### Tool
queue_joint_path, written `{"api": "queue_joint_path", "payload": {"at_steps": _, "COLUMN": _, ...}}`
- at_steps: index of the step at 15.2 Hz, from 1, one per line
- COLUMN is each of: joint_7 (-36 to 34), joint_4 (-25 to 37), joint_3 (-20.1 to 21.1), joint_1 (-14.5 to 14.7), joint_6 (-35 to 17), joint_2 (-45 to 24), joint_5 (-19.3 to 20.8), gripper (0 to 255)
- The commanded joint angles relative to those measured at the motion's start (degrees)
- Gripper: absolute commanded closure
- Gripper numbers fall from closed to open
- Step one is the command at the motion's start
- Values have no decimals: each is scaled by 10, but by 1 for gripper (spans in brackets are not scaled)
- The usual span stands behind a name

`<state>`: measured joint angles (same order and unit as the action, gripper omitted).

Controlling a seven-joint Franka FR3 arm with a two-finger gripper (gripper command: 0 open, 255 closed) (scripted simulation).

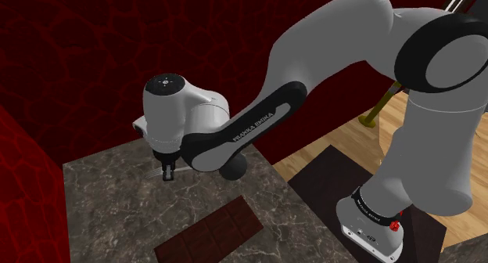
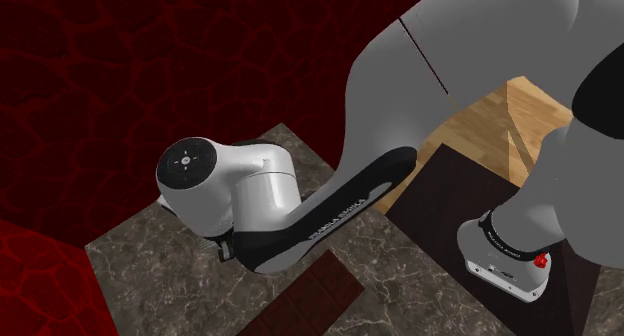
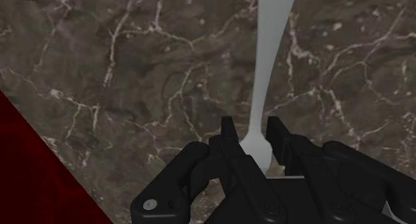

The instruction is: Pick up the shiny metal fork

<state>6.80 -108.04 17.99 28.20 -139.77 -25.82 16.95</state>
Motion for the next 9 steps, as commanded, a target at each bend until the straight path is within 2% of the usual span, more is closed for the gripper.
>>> {"api": "queue_joint_path", "payload": {"at_steps": 1, "joint_7": 6, "joint_4": 5, "joint_3": 4, "joint_1": -3, "joint_6": 14, "joint_2": 10, "joint_5": -6, "gripper": 255}}
{"api": "queue_joint_path", "payload": {"at_steps": 9, "joint_7": 18, "joint_4": 16, "joint_3": 13, "joint_1": -9, "joint_6": 50, "joint_2": 37, "joint_5": -23, "gripper": 255}}
